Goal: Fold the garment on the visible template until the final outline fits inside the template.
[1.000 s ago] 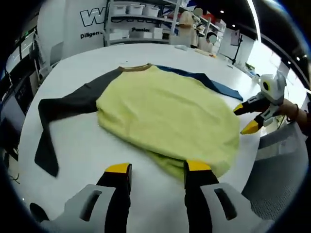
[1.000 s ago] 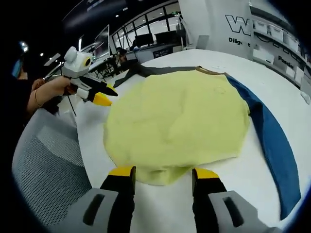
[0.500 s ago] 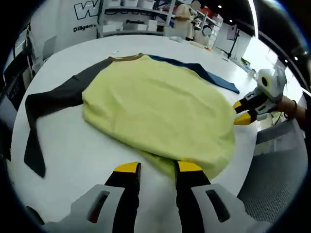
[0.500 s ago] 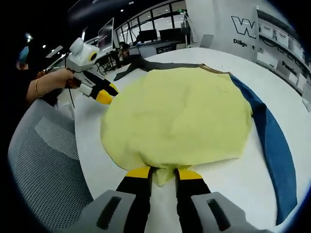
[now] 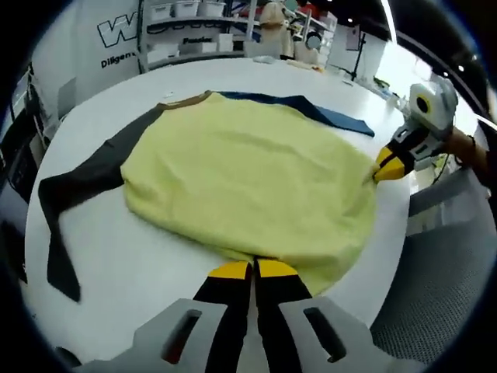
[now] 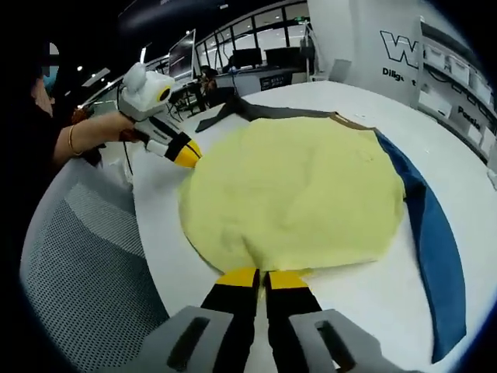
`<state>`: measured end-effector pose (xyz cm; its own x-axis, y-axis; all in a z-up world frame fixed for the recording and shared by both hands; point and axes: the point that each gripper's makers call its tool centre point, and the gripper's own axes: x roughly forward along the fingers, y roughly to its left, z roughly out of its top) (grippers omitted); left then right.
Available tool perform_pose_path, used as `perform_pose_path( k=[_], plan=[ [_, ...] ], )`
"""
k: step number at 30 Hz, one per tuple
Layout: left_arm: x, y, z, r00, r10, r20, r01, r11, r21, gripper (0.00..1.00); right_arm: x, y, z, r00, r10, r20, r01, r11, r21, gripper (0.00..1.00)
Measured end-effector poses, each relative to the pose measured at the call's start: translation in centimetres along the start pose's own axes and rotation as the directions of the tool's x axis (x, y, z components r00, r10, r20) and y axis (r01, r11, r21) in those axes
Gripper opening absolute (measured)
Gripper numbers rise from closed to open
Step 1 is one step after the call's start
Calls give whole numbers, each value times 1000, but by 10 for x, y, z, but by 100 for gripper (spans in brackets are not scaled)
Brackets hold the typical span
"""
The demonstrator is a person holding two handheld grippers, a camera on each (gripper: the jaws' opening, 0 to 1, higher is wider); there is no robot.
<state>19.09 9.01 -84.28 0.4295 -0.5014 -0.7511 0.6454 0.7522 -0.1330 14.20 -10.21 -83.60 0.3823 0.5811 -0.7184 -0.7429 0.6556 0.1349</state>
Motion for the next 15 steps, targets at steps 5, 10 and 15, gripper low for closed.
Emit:
perform_pose_path(
  k=[5,10,15],
  plan=[
    [-21,-5,15,999,-14,38,16,999,-51,0,-15,2,16,999,2,43,-3,1000,12,0],
    [-32,-7,42,998,-20,58,25,997,-74,0,-22,-2,39,997,-13,78,14,1000,-14,0],
    [-21,1,71,998,-8,58,13,996,-87,0,-17,-13,68,995,-26,100,28,999,-23,0]
  ],
)
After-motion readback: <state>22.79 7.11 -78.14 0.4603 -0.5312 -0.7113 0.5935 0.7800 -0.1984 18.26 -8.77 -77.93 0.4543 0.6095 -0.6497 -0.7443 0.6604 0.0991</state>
